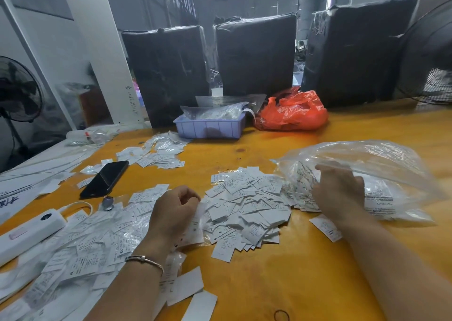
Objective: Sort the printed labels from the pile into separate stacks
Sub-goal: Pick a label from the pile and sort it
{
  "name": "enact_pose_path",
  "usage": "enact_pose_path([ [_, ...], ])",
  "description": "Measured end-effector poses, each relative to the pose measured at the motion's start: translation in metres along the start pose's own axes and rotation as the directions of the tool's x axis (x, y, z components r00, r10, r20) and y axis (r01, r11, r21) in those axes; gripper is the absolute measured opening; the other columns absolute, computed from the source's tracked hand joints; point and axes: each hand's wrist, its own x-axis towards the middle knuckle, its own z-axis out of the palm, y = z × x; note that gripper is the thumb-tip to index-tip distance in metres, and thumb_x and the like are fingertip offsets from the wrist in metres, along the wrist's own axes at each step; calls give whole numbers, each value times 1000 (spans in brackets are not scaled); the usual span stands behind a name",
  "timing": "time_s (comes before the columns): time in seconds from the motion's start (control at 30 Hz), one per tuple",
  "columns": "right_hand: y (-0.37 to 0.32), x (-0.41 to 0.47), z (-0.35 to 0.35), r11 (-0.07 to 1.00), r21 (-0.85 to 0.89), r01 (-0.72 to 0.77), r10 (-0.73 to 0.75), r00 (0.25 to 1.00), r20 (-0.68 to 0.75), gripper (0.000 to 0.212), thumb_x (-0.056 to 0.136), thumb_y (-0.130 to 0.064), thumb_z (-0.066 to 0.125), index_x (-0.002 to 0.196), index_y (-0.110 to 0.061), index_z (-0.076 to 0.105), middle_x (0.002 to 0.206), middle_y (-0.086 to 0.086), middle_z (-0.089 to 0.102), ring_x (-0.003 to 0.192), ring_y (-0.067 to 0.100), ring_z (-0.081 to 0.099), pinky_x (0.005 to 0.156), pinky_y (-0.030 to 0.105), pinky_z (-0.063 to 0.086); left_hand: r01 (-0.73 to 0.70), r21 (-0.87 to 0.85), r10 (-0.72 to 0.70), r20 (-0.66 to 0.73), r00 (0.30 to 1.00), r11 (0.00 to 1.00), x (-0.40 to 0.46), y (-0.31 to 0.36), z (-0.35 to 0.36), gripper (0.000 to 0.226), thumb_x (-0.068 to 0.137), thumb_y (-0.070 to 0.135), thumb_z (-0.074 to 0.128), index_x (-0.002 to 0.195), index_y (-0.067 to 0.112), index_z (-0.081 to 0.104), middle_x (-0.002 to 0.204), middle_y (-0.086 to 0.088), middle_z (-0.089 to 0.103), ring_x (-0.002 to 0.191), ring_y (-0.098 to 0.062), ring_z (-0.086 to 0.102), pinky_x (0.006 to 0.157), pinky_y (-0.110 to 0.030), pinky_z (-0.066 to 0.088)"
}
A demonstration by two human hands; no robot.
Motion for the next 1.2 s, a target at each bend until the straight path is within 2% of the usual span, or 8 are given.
enact_pose_path([
  [0.13, 8, 4, 7, 986, -164, -42, 65, 988, 140, 29, 91, -16, 48, 119, -17, 54, 123, 4, 52, 118, 26, 44, 92, 39, 33, 32, 287, -27, -23, 999, 957, 7, -11, -5, 20, 87, 19, 54, 74, 26, 67, 69, 6, 64, 65, -14, 56, 51, -24, 34],
  [0.23, 10, 6, 9, 978, -201, -49, 73, 991, 111, 16, 88, -11, 48, 95, -17, 61, 108, 2, 56, 107, 25, 48, 83, 35, 31, 50, 373, -46, -18, 999, 926, 7, -13, -6, 20, 84, 18, 55, 68, 22, 67, 63, 3, 64, 64, -18, 58, 52, -24, 35],
  [0.33, 14, 9, 12, 989, -132, -73, 81, 995, 51, 18, 88, -10, 53, 93, -18, 68, 105, 2, 62, 105, 25, 52, 84, 36, 31, 25, 401, -14, -31, 999, 916, 7, -13, -6, 20, 84, 18, 57, 68, 23, 69, 69, 6, 64, 75, -18, 57, 64, -29, 46],
  [0.4, 16, 10, 13, 994, -73, -86, 87, 996, 13, 20, 85, -7, 56, 89, -19, 71, 99, 2, 65, 102, 26, 54, 85, 37, 30, 6, 386, 12, -46, 999, 922, 5, -11, -5, 18, 85, 20, 58, 73, 25, 71, 81, 4, 66, 88, -19, 54, 75, -35, 49],
  [0.5, 18, 11, 14, 996, -11, -86, 85, 996, -29, 21, 82, -4, 59, 83, -20, 72, 92, 3, 67, 98, 28, 55, 83, 37, 29, -40, 331, 63, -58, 996, 943, 4, -9, -1, 17, 86, 18, 59, 76, 25, 72, 90, 2, 66, 95, -19, 51, 73, -34, 45],
  [0.93, 22, 12, 18, 989, 125, -78, 110, 954, -279, 25, 86, -2, 58, 107, -8, 69, 97, 18, 69, 96, 38, 59, 82, 41, 36, -197, 112, 191, 60, 980, 974, -8, 3, 11, 24, 86, 10, 61, 73, 30, 67, 90, 21, 59, 100, -11, 51, 76, -31, 40],
  [1.07, 25, 14, 15, 988, -34, -150, 149, 989, -21, 19, 88, -28, 62, 104, -19, 69, 109, 9, 62, 107, 32, 48, 84, 37, 30, -210, 88, 204, 68, 976, 974, -9, 4, 12, 27, 85, 10, 60, 72, 32, 66, 91, 19, 61, 101, -12, 53, 80, -33, 44],
  [1.2, 25, 12, 14, 988, 29, -151, 153, 987, -54, 11, 89, -24, 62, 89, -26, 73, 92, 5, 65, 97, 30, 51, 77, 34, 21, -208, 68, 204, 72, 976, 976, -10, 5, 14, 29, 83, 8, 60, 71, 34, 65, 90, 22, 61, 101, -10, 54, 82, -34, 45],
])
